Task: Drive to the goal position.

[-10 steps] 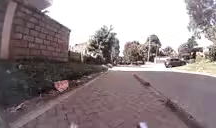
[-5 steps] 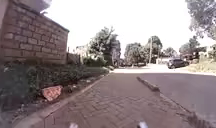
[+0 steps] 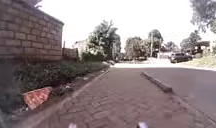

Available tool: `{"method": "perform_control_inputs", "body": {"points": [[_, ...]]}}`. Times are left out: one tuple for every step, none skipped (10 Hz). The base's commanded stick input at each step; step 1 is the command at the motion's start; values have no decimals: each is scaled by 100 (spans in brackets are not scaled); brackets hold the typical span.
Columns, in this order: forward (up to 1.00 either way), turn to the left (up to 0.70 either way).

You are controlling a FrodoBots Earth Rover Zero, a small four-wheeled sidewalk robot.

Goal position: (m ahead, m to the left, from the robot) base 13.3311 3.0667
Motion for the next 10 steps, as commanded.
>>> {"method": "perform_control_inputs", "body": {"points": [[100,-32],[100,-29],[100,-13],[100,0],[100,-19],[100,-39],[100,-40],[100,-36],[100,-10],[100,-8]]}}
